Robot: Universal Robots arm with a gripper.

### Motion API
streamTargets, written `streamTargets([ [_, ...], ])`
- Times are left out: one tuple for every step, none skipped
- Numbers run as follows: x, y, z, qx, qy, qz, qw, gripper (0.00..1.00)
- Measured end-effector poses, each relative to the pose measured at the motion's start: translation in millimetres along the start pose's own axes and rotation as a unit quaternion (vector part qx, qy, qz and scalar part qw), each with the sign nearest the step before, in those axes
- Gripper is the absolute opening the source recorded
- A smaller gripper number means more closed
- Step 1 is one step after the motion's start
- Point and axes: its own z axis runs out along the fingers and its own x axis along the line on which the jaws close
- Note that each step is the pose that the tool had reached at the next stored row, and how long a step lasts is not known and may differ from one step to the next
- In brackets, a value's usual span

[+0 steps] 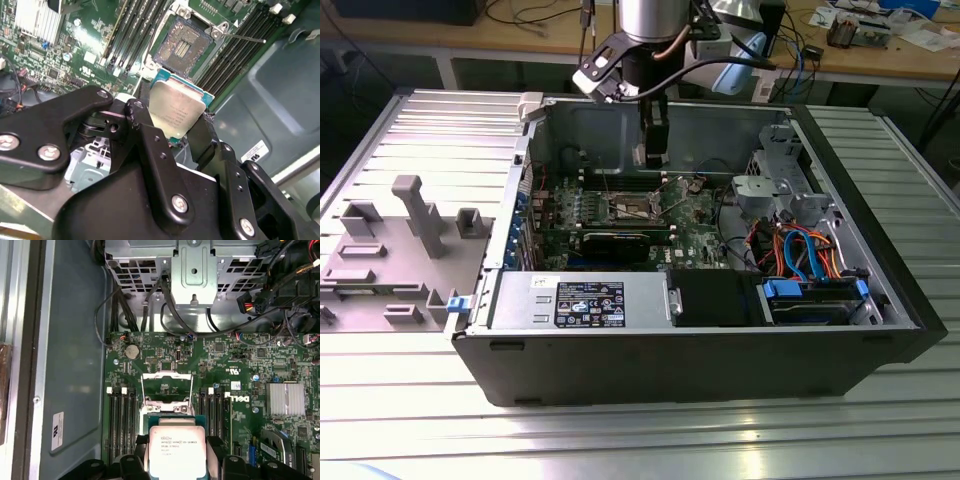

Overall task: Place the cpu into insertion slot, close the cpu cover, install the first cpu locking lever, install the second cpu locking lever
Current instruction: 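Place the cpu into insertion slot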

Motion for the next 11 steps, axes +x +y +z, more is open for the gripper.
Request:
streamTargets([
  [0.0,-0.2,1.6,0.0000,0.0000,0.000,1.0000,0.54],
  [-0.1,-0.9,3.7,0.0000,0.0000,0.000,1.0000,0.54],
  [0.0,-1.9,6.0,0.0000,-0.0002,0.002,1.0000,0.54],
  [0.0,-2.8,7.5,-0.0001,-0.0003,0.004,1.0000,0.54],
  [0.0,-4.2,9.4,-0.0001,-0.0005,0.005,1.0000,0.54],
  [0.0,-5.2,10.9,-0.0001,-0.0006,0.006,1.0000,0.54],
  [0.0,-6.4,13.1,-0.0002,-0.0006,0.007,1.0000,0.54],
  [-0.1,-7.2,15.0,-0.0002,-0.0006,0.007,1.0000,0.54],
  [-0.1,-7.8,17.4,-0.0002,-0.0006,0.007,1.0000,0.54],
  [-0.1,-7.9,17.4,0.0000,-0.0008,0.007,1.0000,0.54],
  [-0.1,-7.9,17.5,-0.0001,-0.0007,0.007,1.0000,0.54],
])
